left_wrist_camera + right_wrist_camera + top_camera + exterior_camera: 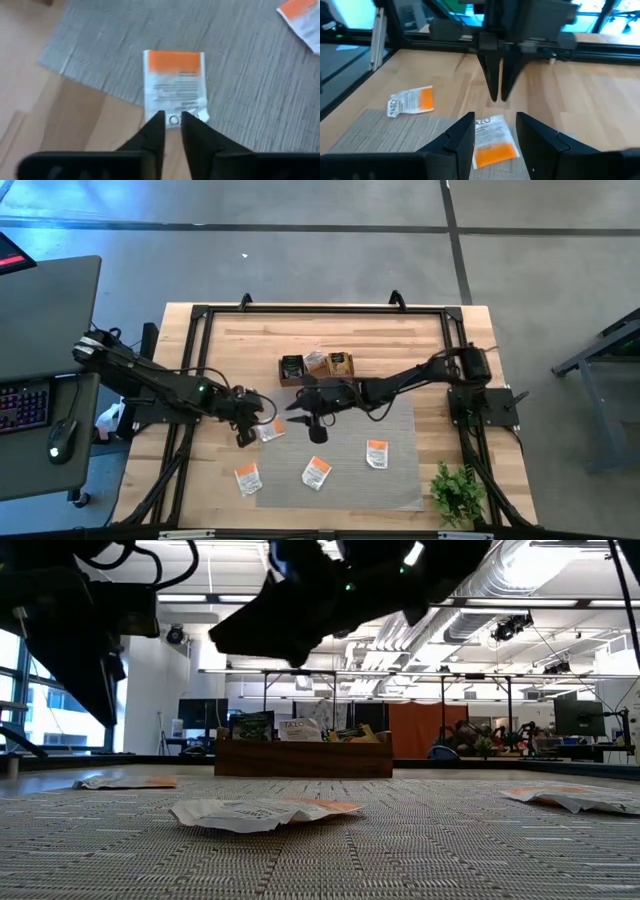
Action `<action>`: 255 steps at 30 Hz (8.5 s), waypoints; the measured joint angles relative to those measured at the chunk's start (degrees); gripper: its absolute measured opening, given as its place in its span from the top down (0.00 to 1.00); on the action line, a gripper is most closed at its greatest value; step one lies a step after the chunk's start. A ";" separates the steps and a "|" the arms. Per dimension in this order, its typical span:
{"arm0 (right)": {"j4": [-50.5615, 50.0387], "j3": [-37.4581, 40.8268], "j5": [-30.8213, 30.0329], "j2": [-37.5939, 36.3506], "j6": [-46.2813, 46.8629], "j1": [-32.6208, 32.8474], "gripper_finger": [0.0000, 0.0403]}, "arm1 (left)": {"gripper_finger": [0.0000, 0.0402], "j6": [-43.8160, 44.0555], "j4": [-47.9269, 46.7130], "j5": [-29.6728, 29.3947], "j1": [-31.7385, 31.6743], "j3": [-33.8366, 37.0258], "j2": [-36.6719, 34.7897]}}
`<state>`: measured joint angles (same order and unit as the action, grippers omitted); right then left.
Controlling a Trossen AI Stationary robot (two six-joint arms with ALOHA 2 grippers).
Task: Pick & Place Tea
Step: Put the white tea bag into the middle section of the wooden organizer
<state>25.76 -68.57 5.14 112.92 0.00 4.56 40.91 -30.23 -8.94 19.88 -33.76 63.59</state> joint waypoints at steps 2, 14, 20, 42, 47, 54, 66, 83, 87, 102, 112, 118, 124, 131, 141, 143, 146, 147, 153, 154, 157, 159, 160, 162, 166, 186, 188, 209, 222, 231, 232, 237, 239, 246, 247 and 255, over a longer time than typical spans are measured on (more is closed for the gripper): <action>-0.06 -1.71 -0.08 1.88 0.33 0.00 0.65 | 0.79 -0.62 1.56 0.17 0.00 0.00 1.59; -19.46 -20.38 0.00 17.45 -1.49 -0.02 0.72 | 0.53 -0.34 2.09 0.24 0.00 -0.02 14.44; -24.61 -26.32 0.58 23.70 -1.61 -0.90 0.86 | 0.53 -0.38 2.21 0.16 0.05 -0.11 15.26; -30.34 -26.38 1.86 24.35 -4.61 -2.29 0.99 | 0.53 -3.16 1.40 8.50 -0.42 -1.56 13.45; -30.19 -26.33 1.83 24.35 -4.58 -2.27 0.99 | 0.53 -5.69 4.28 8.79 -0.48 -1.81 14.04; -30.07 -26.27 1.87 24.35 -4.55 -2.27 1.00 | 0.53 -7.70 3.23 5.95 -0.48 -1.81 14.43; -29.98 -26.21 2.30 24.35 -4.34 -2.27 1.00 | 0.53 -2.71 -0.96 7.39 -7.57 -1.79 14.41; -29.90 -26.19 2.13 24.35 -4.58 -2.25 1.00 | 0.54 -3.68 4.14 14.15 -8.28 -1.90 16.64; -29.85 -26.19 2.11 24.35 -4.55 -2.25 1.00 | 0.61 -5.11 3.88 14.17 -8.28 -1.92 17.14; -25.50 -26.00 1.08 23.17 -3.00 -2.25 0.88 | 0.97 -5.93 -0.77 13.69 -8.22 -3.27 15.80; -28.39 -26.01 -1.75 17.72 -6.22 -2.35 0.75 | 1.00 -10.73 -11.29 9.89 -8.20 -11.25 14.53; -26.91 -25.99 3.05 17.72 -11.07 -2.36 0.66 | 1.00 -4.27 -21.21 7.86 -7.32 -14.13 13.62; -19.32 -26.09 11.85 18.63 -14.68 -2.44 0.55 | 1.00 10.74 -30.76 -2.67 -0.12 -14.31 4.77; -18.03 -26.13 12.20 19.04 -15.51 -3.44 0.47 | 1.00 19.00 -33.24 -16.17 7.42 -14.37 -6.97; -14.08 -26.15 12.02 23.01 -14.78 -4.55 0.46 | 1.00 18.02 -34.35 -21.98 7.89 -14.36 -11.60; -13.25 -26.33 11.99 23.26 -13.96 -4.86 0.46 | 1.00 17.89 -34.32 -22.16 7.89 -14.36 -11.63; -13.27 -26.41 11.97 24.41 -12.59 -5.26 0.46 | 1.00 17.88 -34.32 -22.26 7.89 -14.36 -11.62; -13.31 -26.41 11.97 25.05 -12.47 -5.33 0.46 | 1.00 17.88 -34.34 -22.26 7.89 -14.36 -11.62; -14.12 -26.47 12.05 27.72 -12.76 -5.32 0.46 | 1.00 17.88 -34.41 -22.26 7.89 -14.36 -11.62; -15.35 -26.49 12.08 27.78 -13.25 -5.38 0.47 | 1.00 17.88 -34.39 -22.26 7.89 -14.36 -11.62; -19.35 -26.56 10.31 27.64 -15.14 -5.15 0.49 | 1.00 17.87 -34.59 -22.26 7.89 -14.36 -11.62; -20.66 -26.60 9.90 27.59 -15.22 -5.14 0.54 | 1.00 17.57 -34.72 -22.20 7.89 -14.36 -11.62; -21.04 -26.60 10.14 27.59 -15.20 -5.14 0.57 | 1.00 17.42 -34.68 -22.22 7.89 -14.36 -11.62; -22.00 -26.60 10.30 27.61 -15.24 -5.14 0.64 | 1.00 17.14 -34.71 -22.20 7.89 -14.36 -11.62; -22.68 -26.51 10.48 27.61 -15.18 -5.09 0.82 | 1.00 16.35 -34.72 -22.18 7.89 -14.36 -11.62; -31.70 -26.08 -7.61 12.24 -8.97 -2.89 0.95 | 1.00 15.93 -36.01 -23.31 7.89 -14.36 -11.58; -34.91 -26.08 -14.71 9.07 -8.99 -2.32 0.96 | 1.00 15.93 -35.91 -23.64 7.89 -14.36 -11.62; -31.59 -5.17 -53.04 -1.83 41.37 -3.44 0.99 | 1.00 14.86 -35.90 -27.54 7.89 -14.36 -11.60; -15.09 5.48 -43.57 -1.86 51.03 -7.65 0.97 | 1.00 14.86 -35.90 -27.23 7.89 -14.36 -11.60; -12.87 5.49 -39.46 -1.90 52.98 -9.01 0.97 | 1.00 14.88 -35.88 -26.37 7.89 -14.36 -11.60; -12.87 5.51 -39.23 -1.90 53.40 -9.07 0.97 | 1.00 14.88 -35.90 -26.37 7.89 -14.36 -11.60; -12.99 5.51 -39.32 -1.90 53.72 -9.09 0.97 | 1.00 14.88 -35.89 -26.38 7.89 -14.36 -11.60; -13.02 5.50 -39.86 -1.90 53.66 -9.09 0.97 | 1.00 14.88 -35.88 -26.37 7.89 -14.36 -11.60; -12.89 5.48 -43.30 -1.90 52.05 -9.09 0.97 | 1.00 14.88 -35.88 -26.39 7.89 -14.36 -11.60; -12.83 5.49 -43.20 -1.90 52.05 -9.09 0.97 | 1.00 14.88 -35.86 -26.39 7.89 -14.36 -11.60; -11.92 5.48 -38.52 -1.90 48.96 -10.75 0.98 | 1.00 14.58 -35.88 -26.40 7.89 -14.34 -11.60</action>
<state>13.83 -63.09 -33.38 111.02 48.96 -6.19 55.49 -66.11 -35.34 27.77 -48.10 51.99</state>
